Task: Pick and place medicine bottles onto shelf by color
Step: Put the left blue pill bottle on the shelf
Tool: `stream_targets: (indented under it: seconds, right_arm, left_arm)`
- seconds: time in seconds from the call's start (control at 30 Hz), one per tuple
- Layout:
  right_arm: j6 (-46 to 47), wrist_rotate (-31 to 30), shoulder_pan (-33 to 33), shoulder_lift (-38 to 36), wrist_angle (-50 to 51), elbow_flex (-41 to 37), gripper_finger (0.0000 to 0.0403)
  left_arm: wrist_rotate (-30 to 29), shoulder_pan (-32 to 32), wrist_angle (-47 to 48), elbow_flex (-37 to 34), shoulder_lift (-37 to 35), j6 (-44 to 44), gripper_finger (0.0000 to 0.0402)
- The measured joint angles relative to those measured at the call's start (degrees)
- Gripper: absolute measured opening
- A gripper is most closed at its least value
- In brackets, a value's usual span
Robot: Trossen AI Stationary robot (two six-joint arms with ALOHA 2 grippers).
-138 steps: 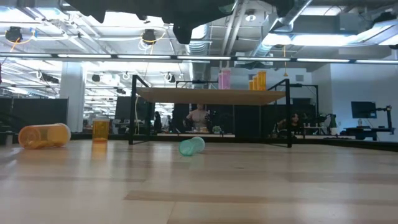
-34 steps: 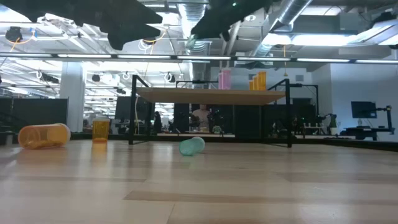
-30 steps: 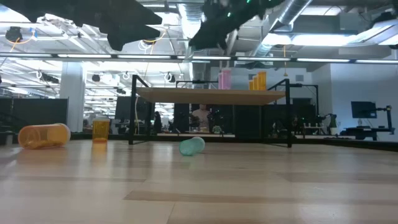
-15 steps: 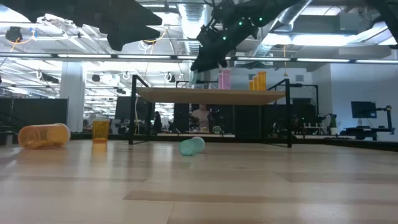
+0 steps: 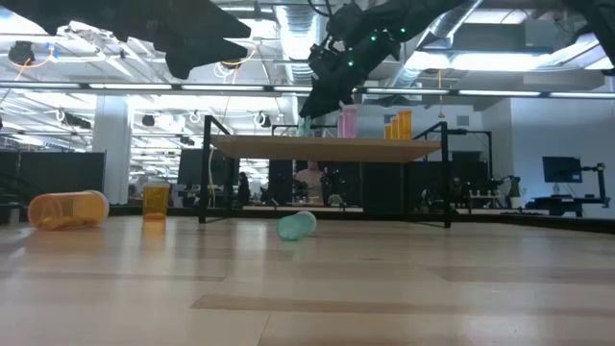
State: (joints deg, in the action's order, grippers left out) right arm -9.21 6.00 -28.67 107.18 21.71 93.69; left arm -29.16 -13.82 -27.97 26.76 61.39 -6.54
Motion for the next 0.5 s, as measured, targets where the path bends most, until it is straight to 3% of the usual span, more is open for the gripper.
stream_targets:
  seconds: [0.5]
  right_arm:
    - [7.9, -2.1, -0.8, 1.6, -0.7, -0.1, 0.015]
  left_arm:
    - [0.0, 0.0, 0.0, 0.0, 0.0, -0.2, 0.0206]
